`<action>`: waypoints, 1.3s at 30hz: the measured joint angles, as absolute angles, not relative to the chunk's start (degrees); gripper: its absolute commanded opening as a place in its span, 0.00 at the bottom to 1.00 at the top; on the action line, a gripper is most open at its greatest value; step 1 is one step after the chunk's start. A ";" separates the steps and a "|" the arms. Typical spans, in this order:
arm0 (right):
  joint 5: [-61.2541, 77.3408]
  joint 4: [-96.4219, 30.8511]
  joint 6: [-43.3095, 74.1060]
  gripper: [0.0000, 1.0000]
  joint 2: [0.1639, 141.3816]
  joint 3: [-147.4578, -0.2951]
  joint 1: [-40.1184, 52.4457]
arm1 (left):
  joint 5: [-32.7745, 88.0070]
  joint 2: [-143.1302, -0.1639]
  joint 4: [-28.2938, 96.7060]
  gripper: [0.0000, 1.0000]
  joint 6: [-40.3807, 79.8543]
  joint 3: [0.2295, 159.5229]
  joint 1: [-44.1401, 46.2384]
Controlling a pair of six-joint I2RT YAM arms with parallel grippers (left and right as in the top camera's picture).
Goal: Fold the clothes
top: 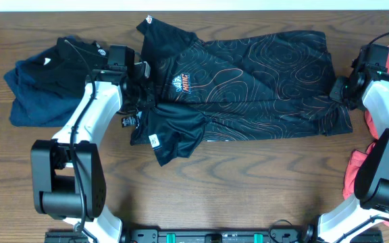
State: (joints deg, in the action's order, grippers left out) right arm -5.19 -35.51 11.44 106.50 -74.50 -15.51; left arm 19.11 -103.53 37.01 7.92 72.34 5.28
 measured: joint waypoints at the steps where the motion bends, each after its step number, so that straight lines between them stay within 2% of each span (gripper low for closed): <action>1: -5.41 -35.31 11.44 0.01 106.50 -74.50 -15.51 | 18.68 -103.68 36.69 0.06 7.92 72.34 5.28; 13: -6.24 -31.81 11.51 0.01 106.50 -74.50 -15.51 | 14.39 -103.79 33.12 0.06 10.13 72.34 5.28; 16: -6.22 -31.86 11.81 0.15 106.50 -74.50 -15.51 | 13.98 -103.79 33.15 0.06 10.63 72.34 5.28; 17: -6.26 -31.90 11.75 0.22 106.50 -74.48 -15.51 | 13.76 -103.79 33.15 0.08 10.72 72.34 5.28; 18: -6.26 -31.90 12.01 0.25 106.50 -74.48 -15.51 | 13.67 -103.79 33.12 0.15 10.72 72.34 5.28; 20: -6.46 -32.18 11.75 0.26 106.50 -74.48 -15.51 | 13.30 -103.79 33.12 0.41 10.52 72.34 5.28; 21: -6.46 -32.40 11.75 0.26 106.50 -74.50 -15.51 | 13.26 -103.79 33.12 0.49 11.07 72.34 5.28; 26: -6.46 -33.85 11.73 0.26 106.50 -74.48 -15.51 | 15.53 -103.79 32.53 0.72 13.45 72.34 5.28; 32: -6.46 -39.38 11.73 0.22 106.50 -74.43 -15.51 | 20.97 -103.79 35.57 0.75 14.87 72.34 5.32; 39: -6.44 -41.17 12.19 0.24 106.50 -70.39 -15.51 | 22.74 -103.79 43.07 0.76 15.03 72.34 7.25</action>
State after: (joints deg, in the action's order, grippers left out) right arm -6.44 -41.17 12.19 106.50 -70.39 -15.51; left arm 22.74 -103.79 43.07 15.03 72.34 7.25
